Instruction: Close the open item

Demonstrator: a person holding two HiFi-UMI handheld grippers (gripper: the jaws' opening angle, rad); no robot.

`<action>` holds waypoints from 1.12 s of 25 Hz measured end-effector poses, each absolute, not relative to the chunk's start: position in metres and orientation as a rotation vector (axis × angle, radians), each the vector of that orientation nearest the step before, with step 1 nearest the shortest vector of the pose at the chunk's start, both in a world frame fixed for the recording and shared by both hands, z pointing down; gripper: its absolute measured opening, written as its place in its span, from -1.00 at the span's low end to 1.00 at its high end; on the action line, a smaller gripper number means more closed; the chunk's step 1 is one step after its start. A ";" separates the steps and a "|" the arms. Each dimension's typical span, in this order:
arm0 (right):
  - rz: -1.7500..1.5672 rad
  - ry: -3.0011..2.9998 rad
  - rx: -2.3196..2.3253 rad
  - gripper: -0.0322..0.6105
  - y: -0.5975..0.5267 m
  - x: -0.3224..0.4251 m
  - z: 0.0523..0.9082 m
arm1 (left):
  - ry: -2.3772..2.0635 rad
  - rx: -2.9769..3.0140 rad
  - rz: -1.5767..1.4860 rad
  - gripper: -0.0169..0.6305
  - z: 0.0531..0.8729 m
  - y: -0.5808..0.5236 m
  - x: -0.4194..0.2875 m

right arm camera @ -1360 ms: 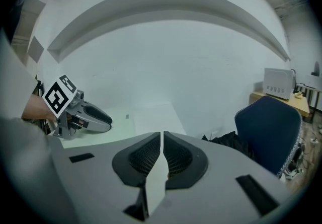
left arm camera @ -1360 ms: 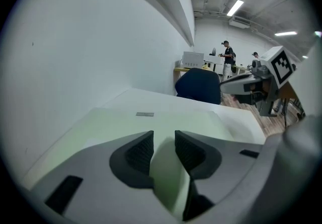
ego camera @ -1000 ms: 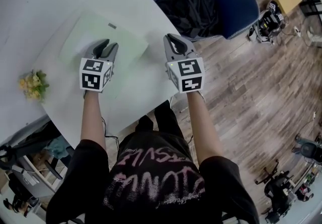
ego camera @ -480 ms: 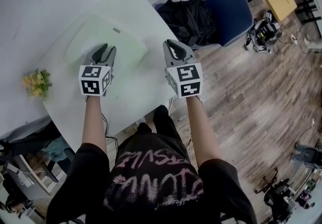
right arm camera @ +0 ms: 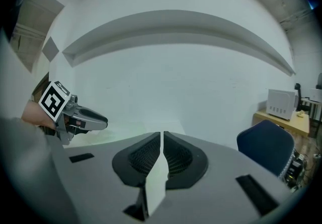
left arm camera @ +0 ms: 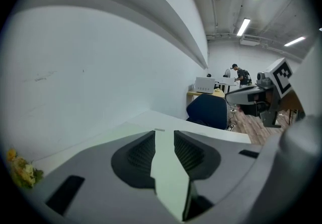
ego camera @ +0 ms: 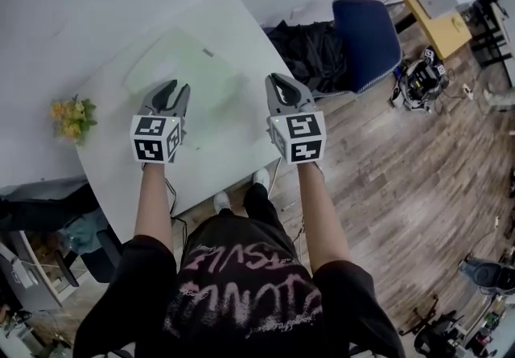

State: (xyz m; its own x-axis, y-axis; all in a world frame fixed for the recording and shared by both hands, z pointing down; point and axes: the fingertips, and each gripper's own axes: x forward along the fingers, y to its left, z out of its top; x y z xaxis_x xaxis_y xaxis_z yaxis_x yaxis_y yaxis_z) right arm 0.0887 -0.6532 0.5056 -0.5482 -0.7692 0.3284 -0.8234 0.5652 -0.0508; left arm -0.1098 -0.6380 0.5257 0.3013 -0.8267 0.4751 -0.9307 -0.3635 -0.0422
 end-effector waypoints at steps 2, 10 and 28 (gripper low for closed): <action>0.267 -2.548 1.317 -0.81 -0.647 0.082 0.495 | -1.635 2.329 0.605 -0.59 0.516 -0.627 -0.116; 0.196 -2.600 1.299 -0.85 -0.625 0.055 0.458 | -1.763 2.344 0.522 -0.63 0.466 -0.595 -0.143; 0.084 -2.652 1.329 -0.87 -0.587 0.034 0.399 | -1.897 2.395 0.309 -0.88 0.399 -0.539 -0.158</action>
